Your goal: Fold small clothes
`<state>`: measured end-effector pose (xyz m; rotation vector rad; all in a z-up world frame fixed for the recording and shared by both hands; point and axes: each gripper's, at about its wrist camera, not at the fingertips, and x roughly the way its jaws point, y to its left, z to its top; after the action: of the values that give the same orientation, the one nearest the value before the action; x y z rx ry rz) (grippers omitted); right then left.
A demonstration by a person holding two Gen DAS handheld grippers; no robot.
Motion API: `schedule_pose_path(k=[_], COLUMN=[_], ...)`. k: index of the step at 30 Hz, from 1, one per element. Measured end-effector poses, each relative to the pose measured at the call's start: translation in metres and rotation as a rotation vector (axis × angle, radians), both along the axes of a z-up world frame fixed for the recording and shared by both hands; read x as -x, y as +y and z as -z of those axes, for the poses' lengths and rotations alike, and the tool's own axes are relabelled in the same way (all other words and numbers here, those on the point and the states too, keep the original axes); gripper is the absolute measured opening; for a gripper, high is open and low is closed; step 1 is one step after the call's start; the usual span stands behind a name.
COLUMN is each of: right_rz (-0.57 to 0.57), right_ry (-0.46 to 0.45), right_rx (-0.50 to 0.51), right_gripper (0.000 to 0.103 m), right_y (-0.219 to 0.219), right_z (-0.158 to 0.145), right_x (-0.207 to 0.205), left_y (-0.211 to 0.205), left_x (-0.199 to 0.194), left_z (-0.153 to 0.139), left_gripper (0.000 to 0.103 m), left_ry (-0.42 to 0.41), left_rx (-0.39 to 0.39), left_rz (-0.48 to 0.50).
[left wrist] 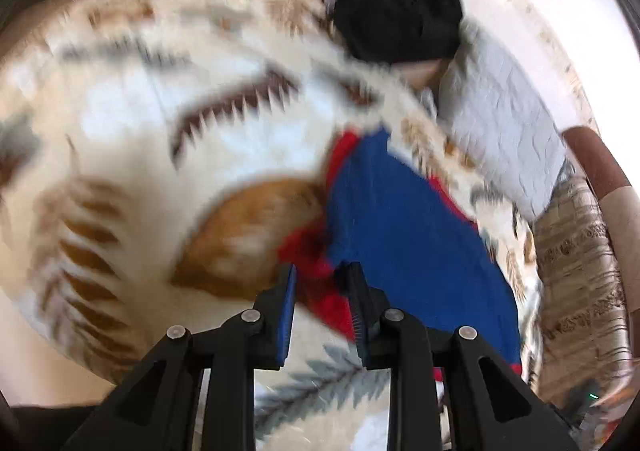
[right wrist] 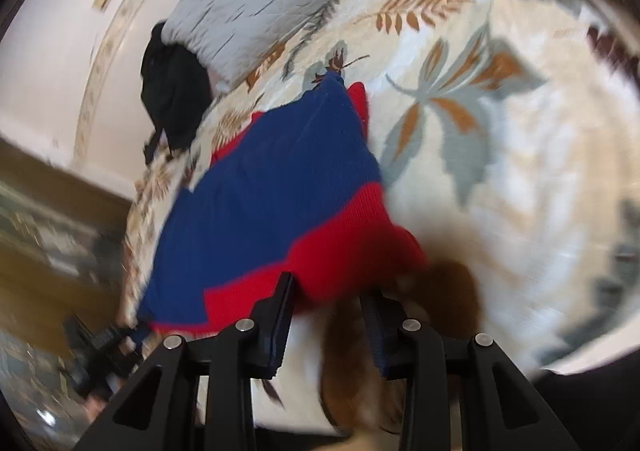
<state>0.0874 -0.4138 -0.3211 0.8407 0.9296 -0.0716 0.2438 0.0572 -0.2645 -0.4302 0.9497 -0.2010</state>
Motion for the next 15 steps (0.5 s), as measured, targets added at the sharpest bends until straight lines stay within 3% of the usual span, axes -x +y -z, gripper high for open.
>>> schedule_pose_path(k=[3,5,6,9,13,15], right_rz=[-0.04,-0.063,-0.073,-0.092,-0.07,-0.037], right_ry=[-0.051,-0.092,-0.112,-0.112,-0.037,0.047], right_rx=[0.068,0.116,0.154,0.249,0.246,0.271], right_gripper=[0.036,0.036,0.036,0.036,0.036,0.037], right_y=[0.002,0.003,0.004,0.009,0.003,-0.008], right_z=[-0.028,-0.045,-0.052,-0.053,-0.024,0.0], right_x=[0.009,-0.003,-0.018,-0.067,-0.134,-0.164], left_y=[-0.008,-0.019,-0.028,-0.05,-0.066,-0.065], left_x=[0.002,0.001,-0.001,-0.008,-0.016,-0.011], left_z=[-0.026,-0.029,-0.025,-0.003,0.04,0.05], left_gripper=[0.027,0.03,0.036,0.039,0.04,0.04], left_ry=[-0.145,-0.186,-0.179,-0.108,0.025,0.007], left_rx=[-0.066,-0.082,-0.096,-0.16,-0.313,-0.345], left_rz=[0.011,0.038,0.064,0.111,0.185,0.209])
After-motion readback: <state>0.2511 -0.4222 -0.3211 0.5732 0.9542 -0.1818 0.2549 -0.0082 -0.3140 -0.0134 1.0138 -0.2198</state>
